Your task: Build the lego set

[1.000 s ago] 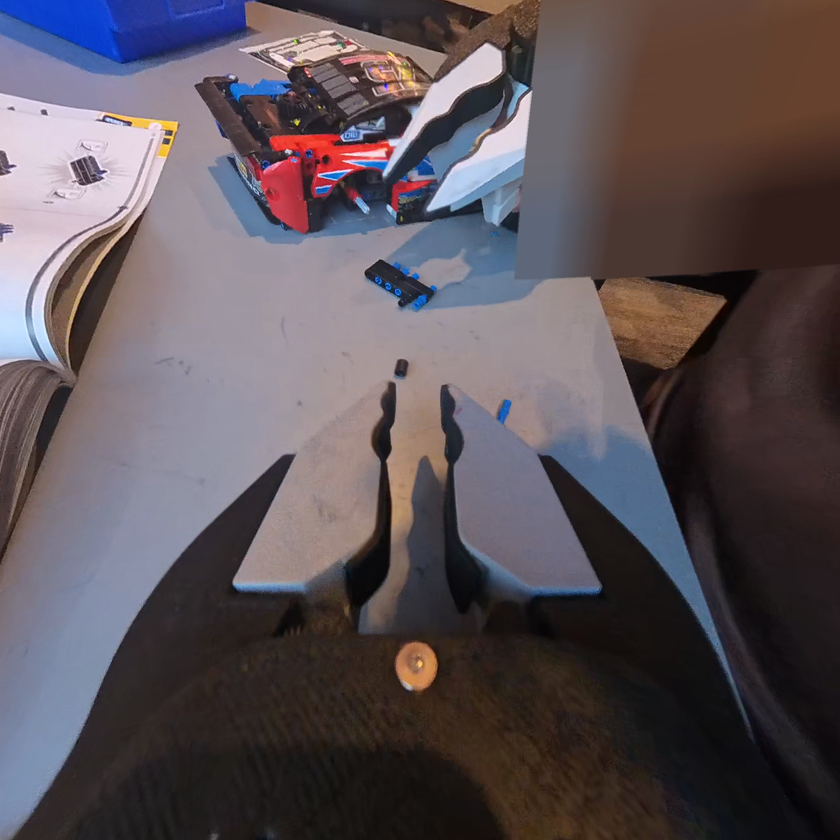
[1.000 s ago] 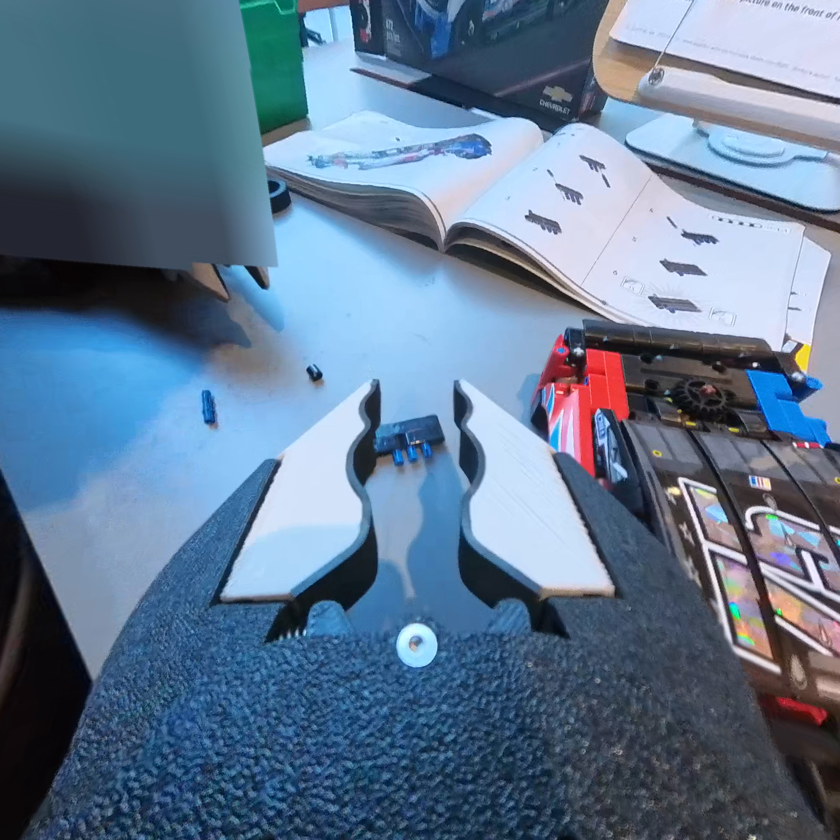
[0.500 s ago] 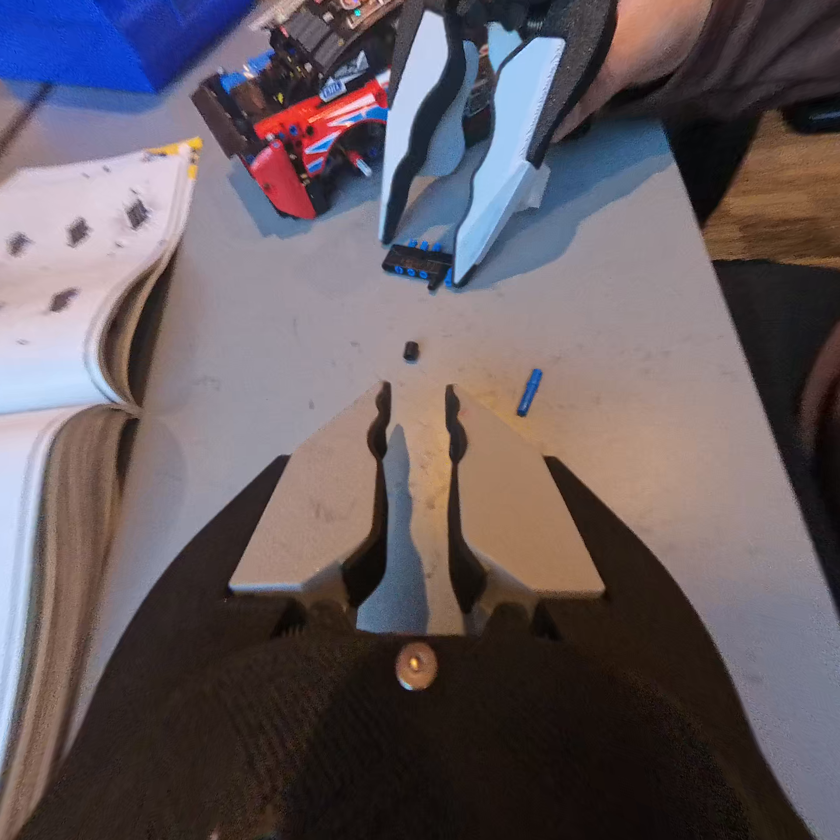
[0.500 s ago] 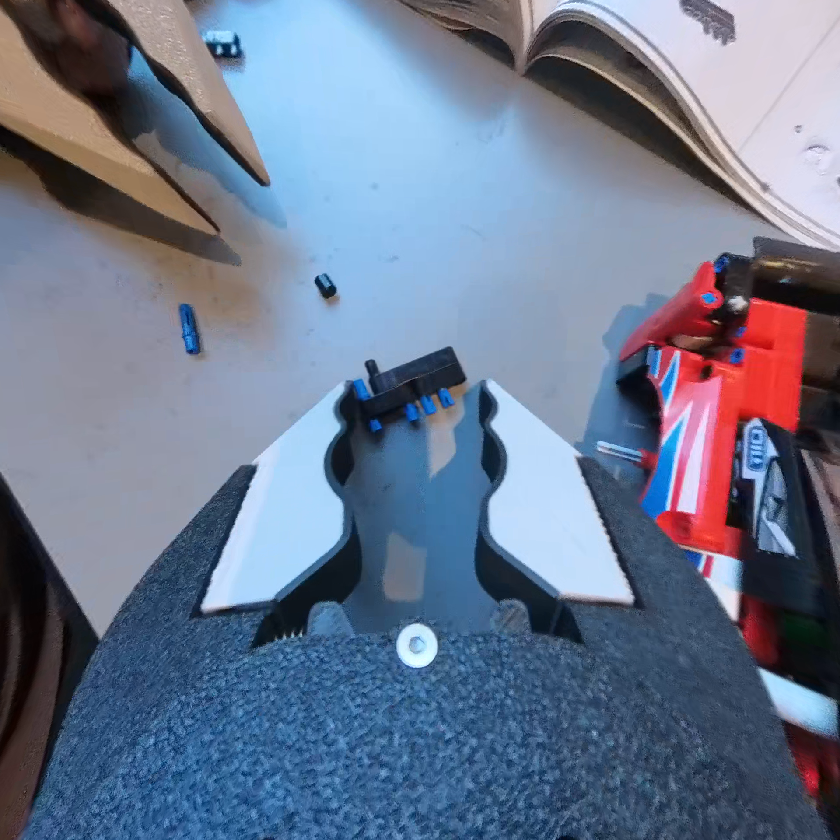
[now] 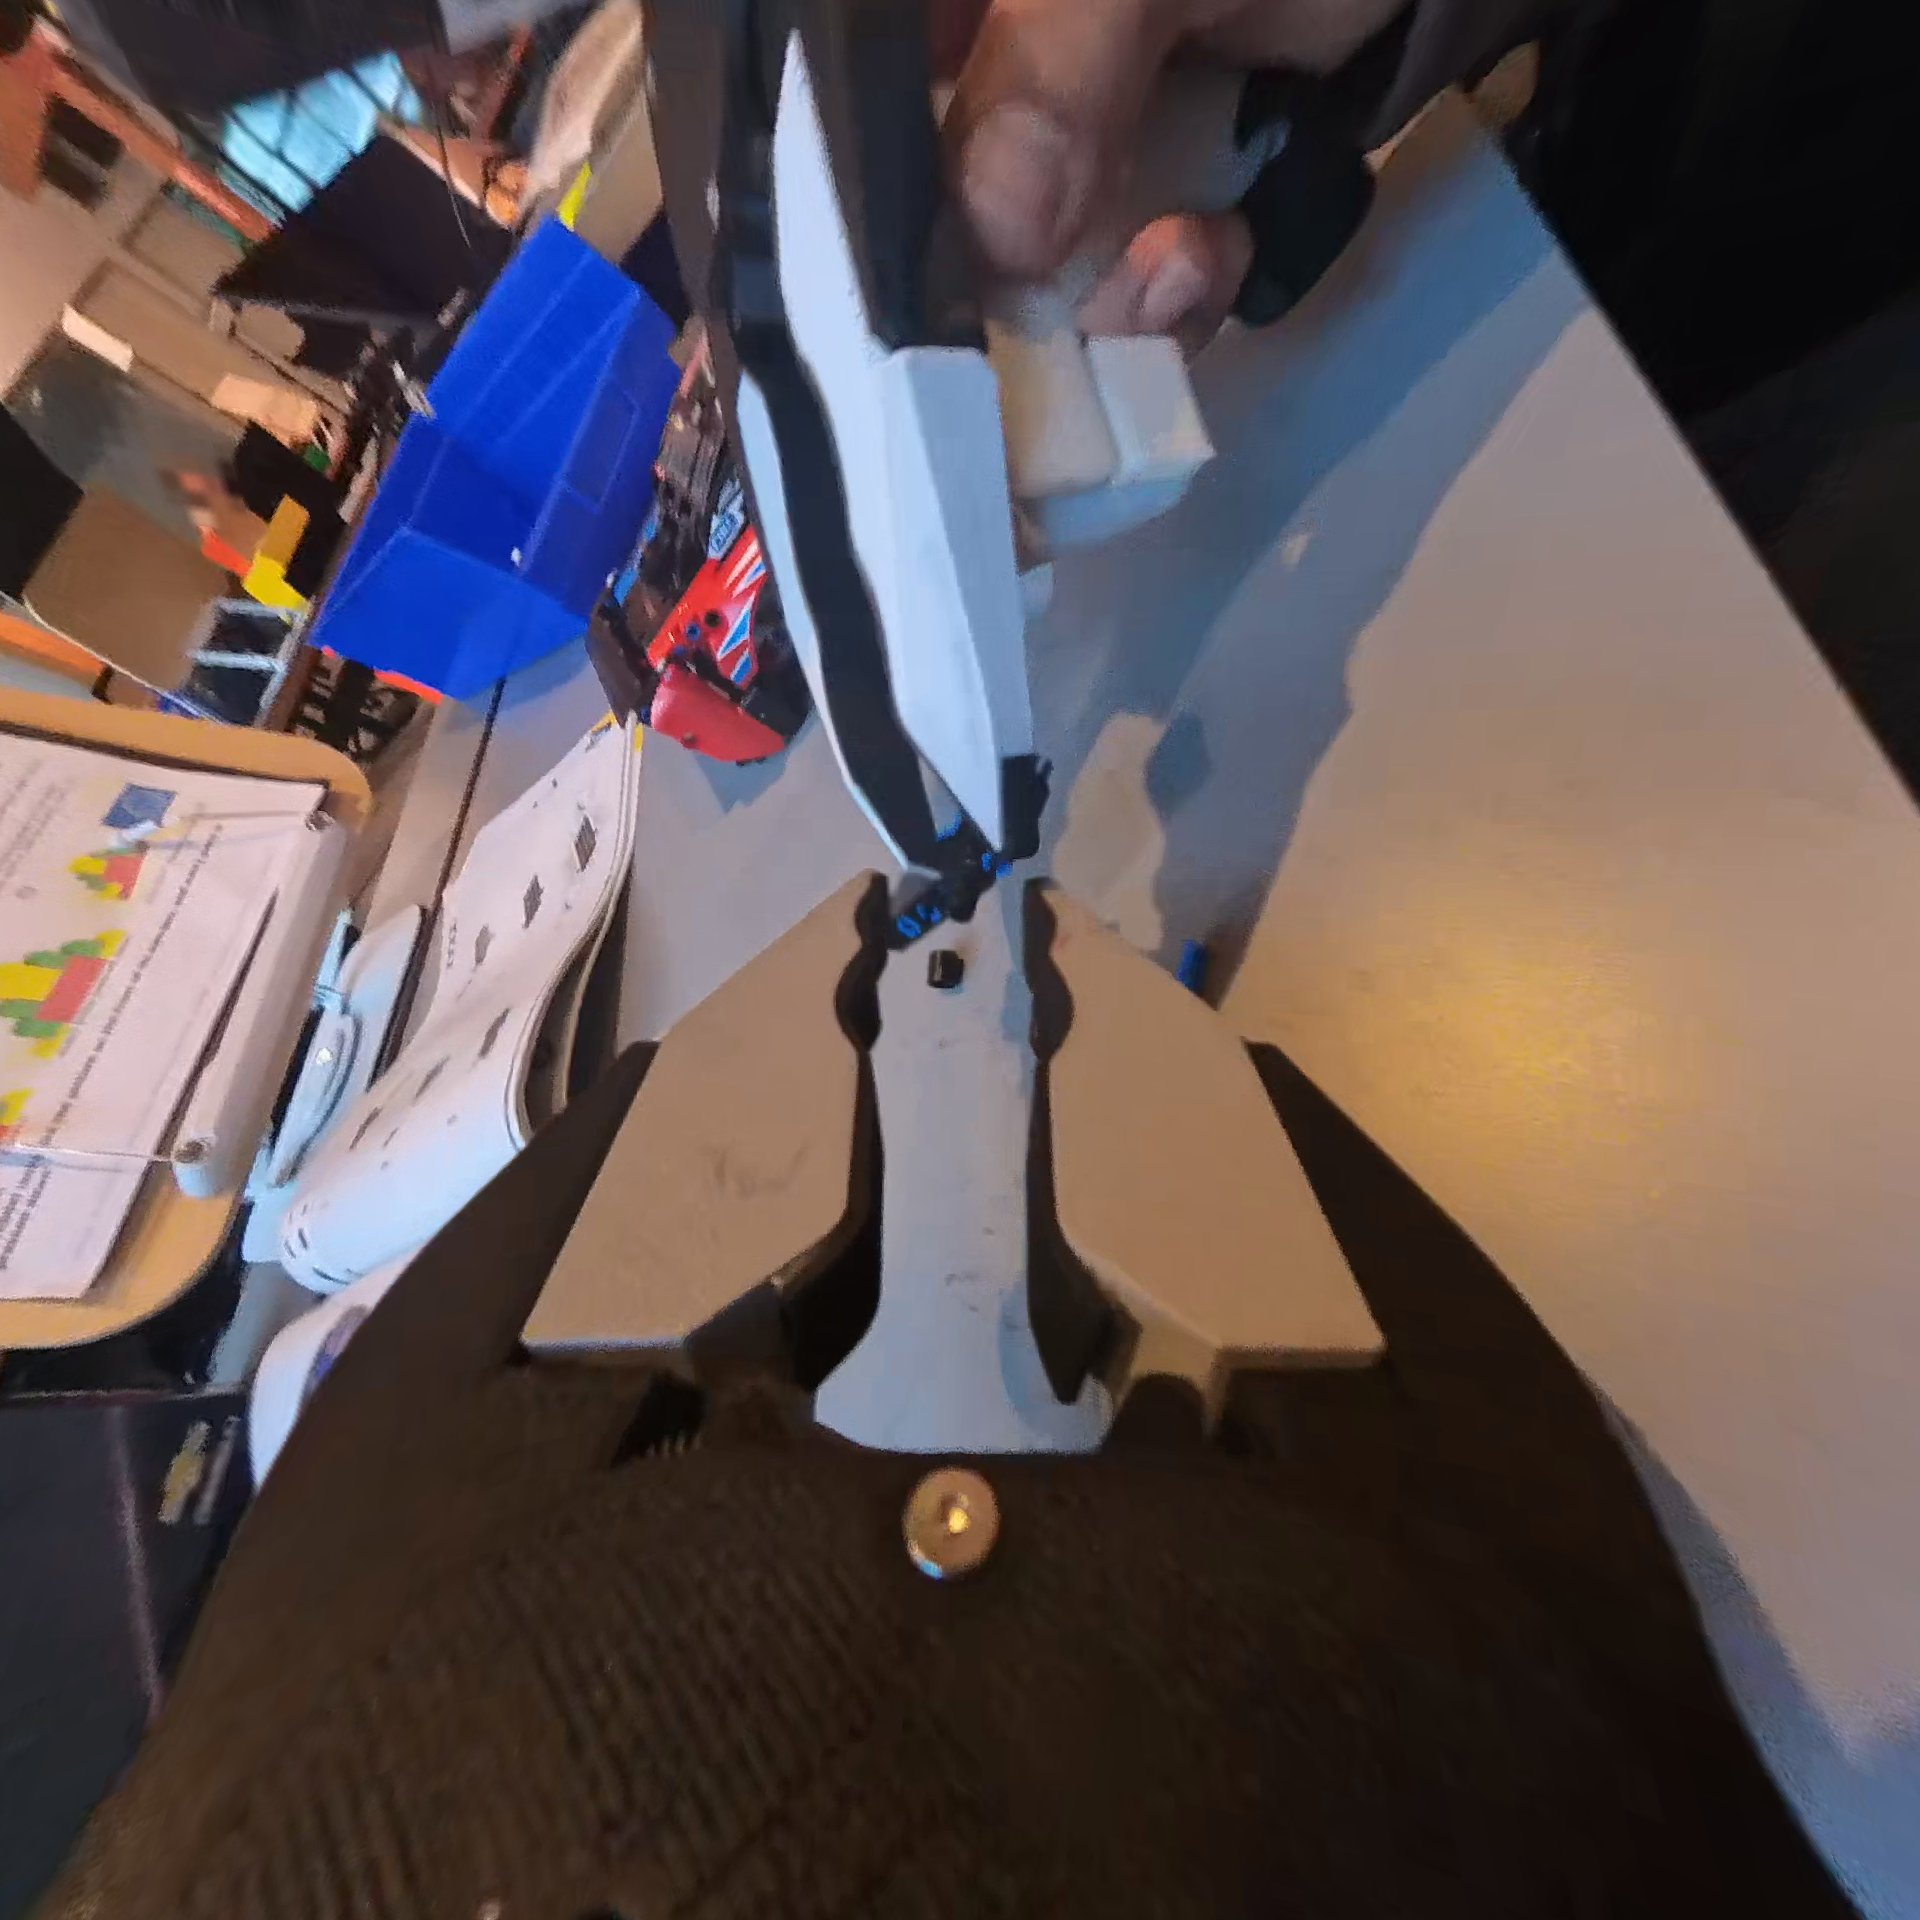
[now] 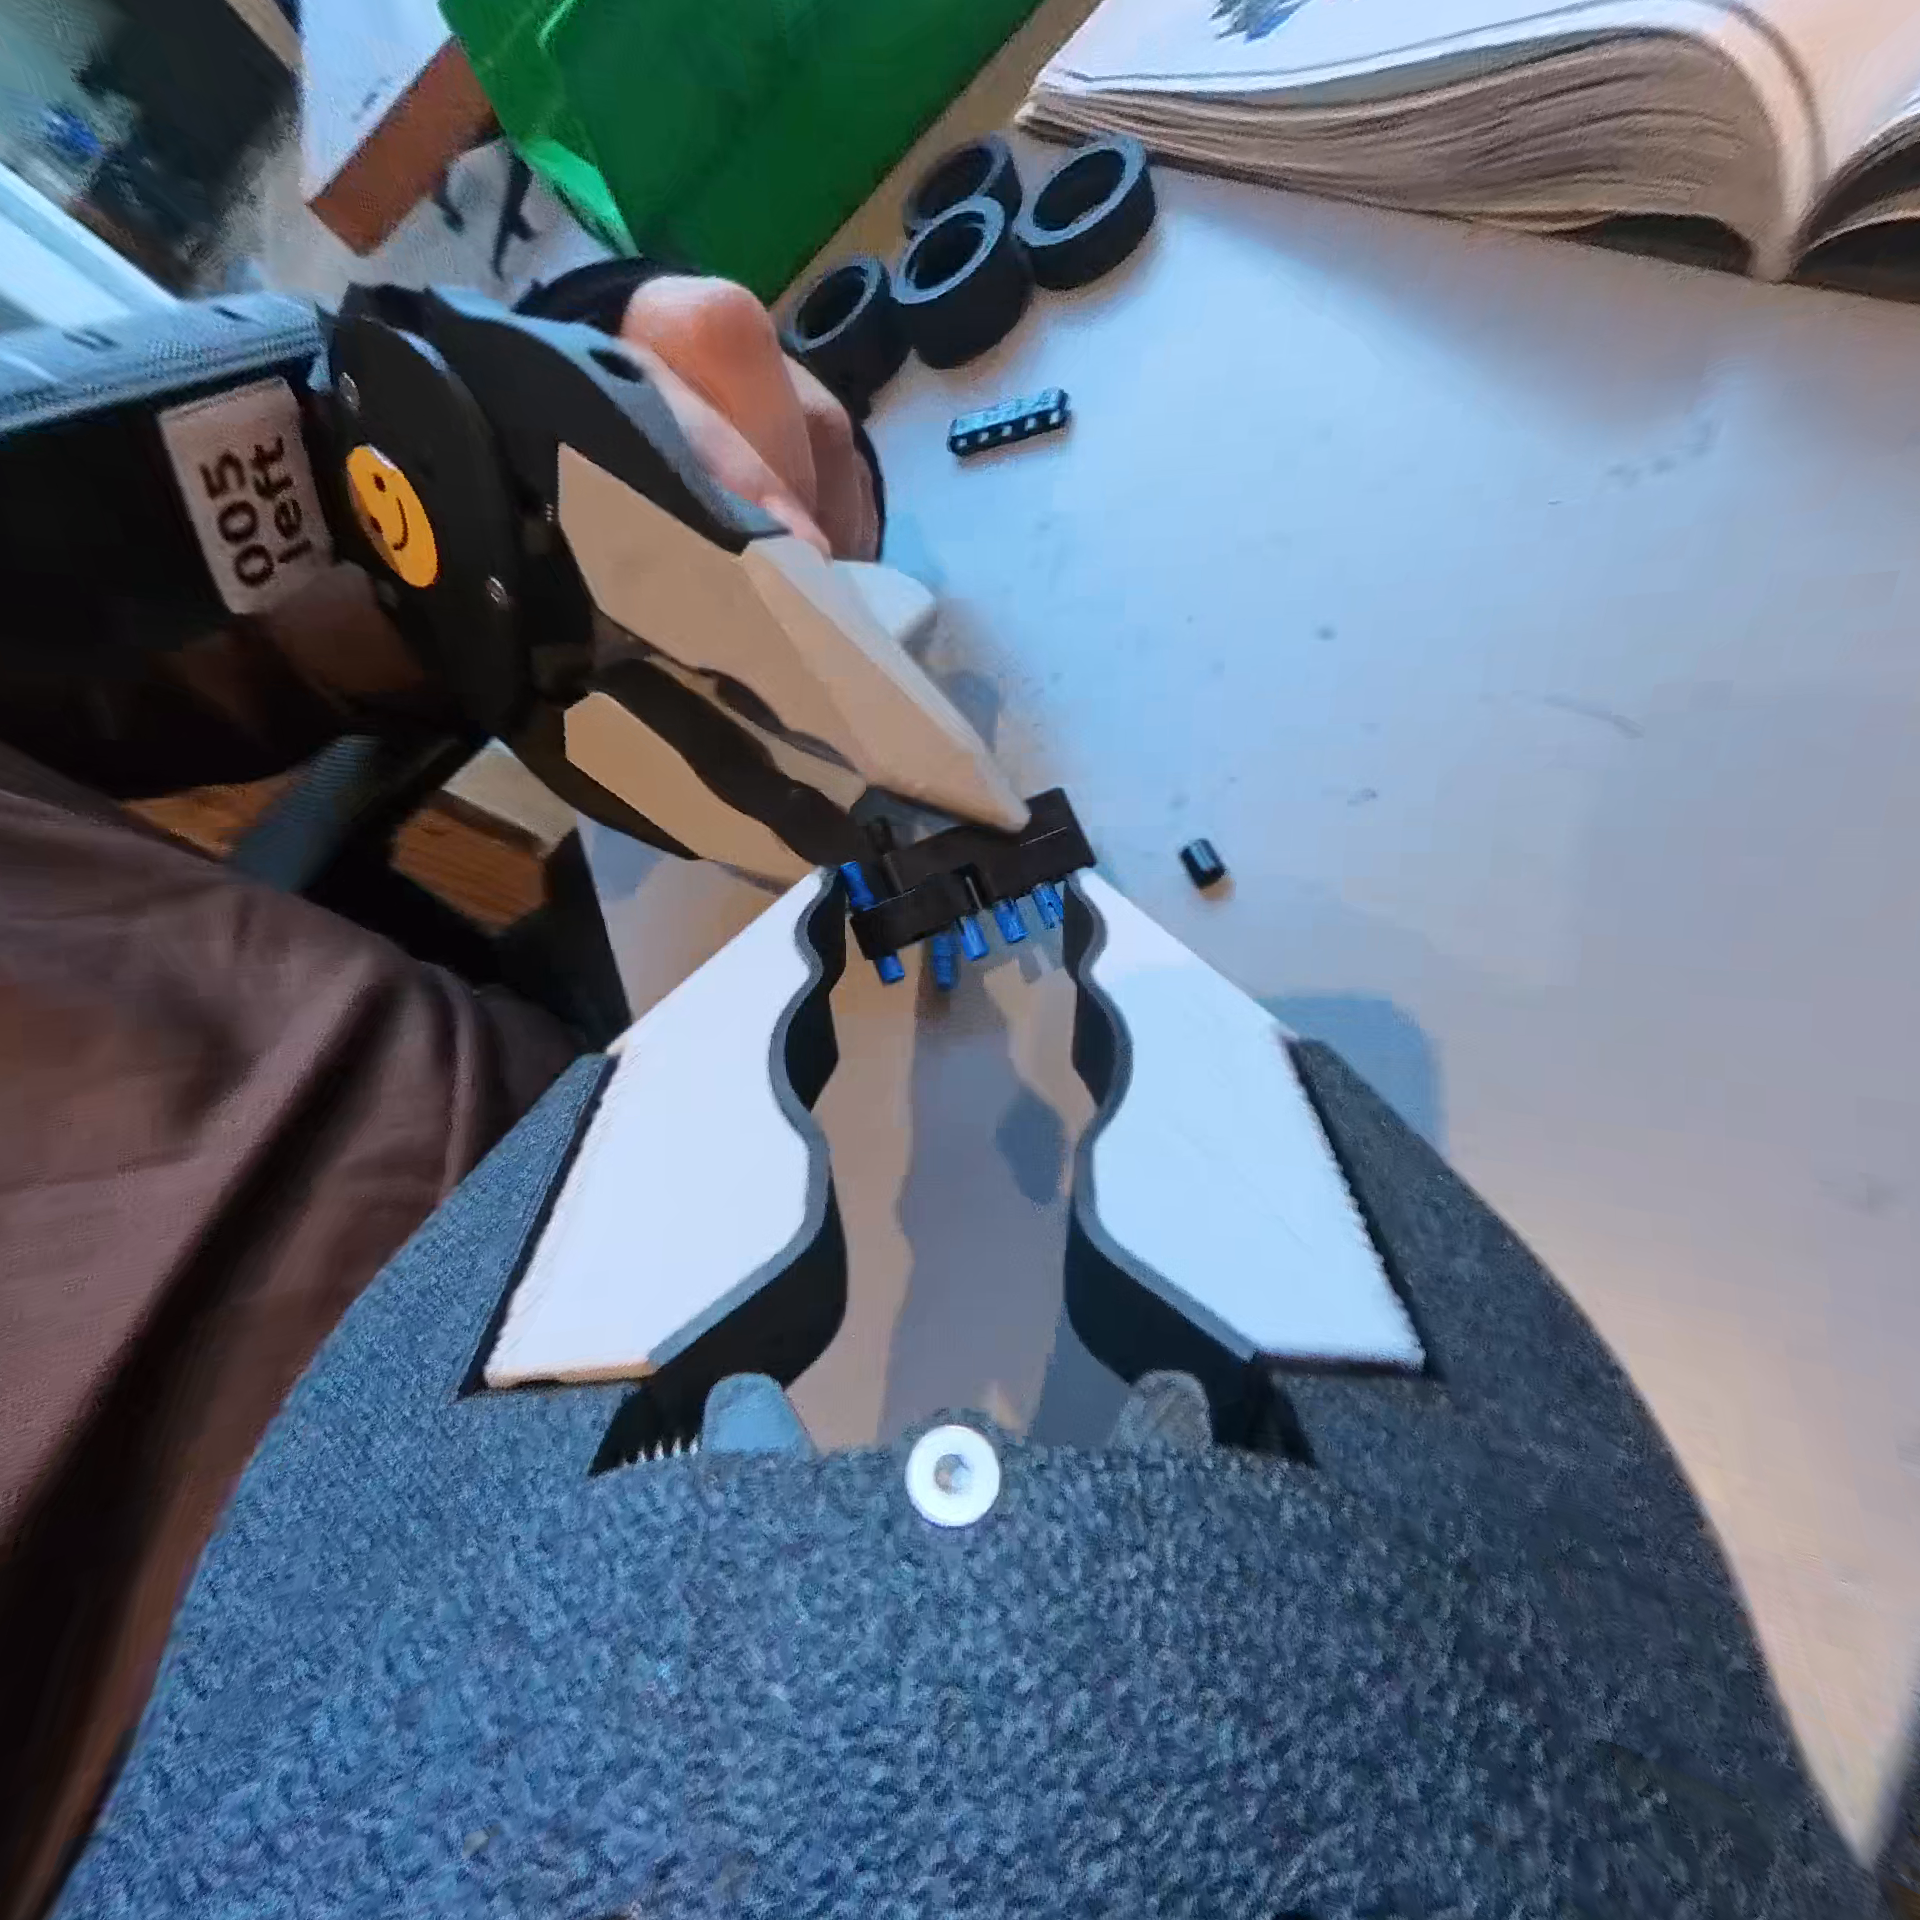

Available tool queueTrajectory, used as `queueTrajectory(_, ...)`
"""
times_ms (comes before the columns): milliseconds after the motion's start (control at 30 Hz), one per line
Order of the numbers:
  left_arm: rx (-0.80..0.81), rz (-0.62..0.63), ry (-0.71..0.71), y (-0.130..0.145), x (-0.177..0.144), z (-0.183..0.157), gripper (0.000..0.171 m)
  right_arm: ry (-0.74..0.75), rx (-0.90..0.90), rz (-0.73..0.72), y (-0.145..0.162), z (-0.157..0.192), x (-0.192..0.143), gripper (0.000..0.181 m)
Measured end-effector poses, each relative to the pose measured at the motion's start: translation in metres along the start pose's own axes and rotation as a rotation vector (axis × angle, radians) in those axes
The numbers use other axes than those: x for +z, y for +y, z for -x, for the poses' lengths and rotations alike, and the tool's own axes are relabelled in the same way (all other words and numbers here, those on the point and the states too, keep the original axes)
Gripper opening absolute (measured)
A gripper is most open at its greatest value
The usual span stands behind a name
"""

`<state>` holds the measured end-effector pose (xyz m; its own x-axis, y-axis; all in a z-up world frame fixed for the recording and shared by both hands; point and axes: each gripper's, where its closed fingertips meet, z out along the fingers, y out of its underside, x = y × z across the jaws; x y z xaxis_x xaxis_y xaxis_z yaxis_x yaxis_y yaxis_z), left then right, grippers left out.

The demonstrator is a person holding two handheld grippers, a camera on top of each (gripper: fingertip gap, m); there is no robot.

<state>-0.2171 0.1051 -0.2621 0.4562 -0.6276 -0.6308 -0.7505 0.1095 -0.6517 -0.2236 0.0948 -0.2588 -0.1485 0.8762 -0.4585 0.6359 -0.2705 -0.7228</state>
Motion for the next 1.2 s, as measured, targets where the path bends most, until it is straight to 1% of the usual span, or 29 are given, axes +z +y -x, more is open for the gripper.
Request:
queueTrajectory(33, 0.017, -0.022, -0.004, -0.003, -0.002, -0.001, 0.014, -0.023, 0.016, 0.005, -0.001, 0.003, 0.002, 0.042)
queueTrajectory(100, 0.022, -0.032, -0.012, -0.003, -0.005, 0.001, 0.011, -0.045, 0.049, 0.001, -0.004, 0.005, 0.004, 0.042)
queueTrajectory(167, -0.011, -0.048, -0.007, -0.005, -0.007, 0.005, 0.010, -0.059, 0.078, -0.014, -0.010, 0.006, 0.003, 0.041)
queueTrajectory(233, -0.075, -0.119, -0.041, -0.013, -0.015, 0.018, 0.005, -0.083, 0.061, -0.063, -0.021, 0.013, -0.004, 0.042)
queueTrajectory(267, -0.135, -0.194, -0.034, -0.020, -0.022, 0.025, 0.005, -0.101, 0.024, -0.105, -0.029, 0.020, -0.010, 0.045)
queueTrajectory(333, -0.287, -0.377, 0.029, -0.036, -0.043, 0.039, 0.005, -0.131, -0.057, -0.216, -0.049, 0.037, -0.028, 0.050)
queueTrajectory(367, -0.362, -0.495, 0.083, -0.047, -0.057, 0.044, 0.005, -0.140, -0.092, -0.254, -0.058, 0.045, -0.036, 0.050)
queueTrajectory(433, -0.502, -0.775, 0.237, -0.068, -0.090, 0.052, 0.005, -0.122, -0.168, -0.298, -0.071, 0.059, -0.048, 0.050)
queueTrajectory(467, -0.538, -0.899, 0.264, -0.073, -0.105, 0.060, 0.005, -0.108, -0.216, -0.321, -0.077, 0.067, -0.051, 0.050)
queueTrajectory(533, -0.493, -1.127, 0.257, -0.080, -0.131, 0.067, 0.005, -0.075, -0.316, -0.347, -0.086, 0.083, -0.051, 0.050)
queueTrajectory(567, -0.480, -1.172, 0.263, -0.081, -0.137, 0.067, 0.005, -0.045, -0.370, -0.347, -0.088, 0.089, -0.049, 0.050)
queueTrajectory(600, -0.480, -1.180, 0.311, -0.083, -0.139, 0.062, 0.005, -0.007, -0.422, -0.345, -0.090, 0.094, -0.047, 0.048)
queueTrajectory(667, -0.469, -1.206, 0.357, -0.087, -0.143, 0.056, 0.005, 0.056, -0.514, -0.341, -0.092, 0.101, -0.040, 0.046)
queueTrajectory(733, -0.454, -1.219, 0.396, -0.091, -0.145, 0.049, 0.005, 0.071, -0.593, -0.331, -0.091, 0.110, -0.032, 0.039)
queueTrajectory(867, -0.418, -1.234, 0.410, -0.095, -0.148, 0.043, 0.005, 0.103, -0.717, -0.328, -0.087, 0.124, -0.024, 0.017)
queueTrajectory(967, -0.390, -1.245, 0.410, -0.098, -0.153, 0.041, 0.005, 0.130, -0.779, -0.344, -0.085, 0.133, -0.022, 0.009)
queueTrajectory(1100, -0.385, -1.268, 0.426, -0.100, -0.158, 0.038, 0.005, 0.164, -0.828, -0.356, -0.085, 0.140, -0.020, 0.007)
queueTrajectory(1200, -0.386, -1.282, 0.436, -0.101, -0.161, 0.038, 0.006, 0.149, -0.817, -0.361, -0.086, 0.143, -0.020, 0.008)
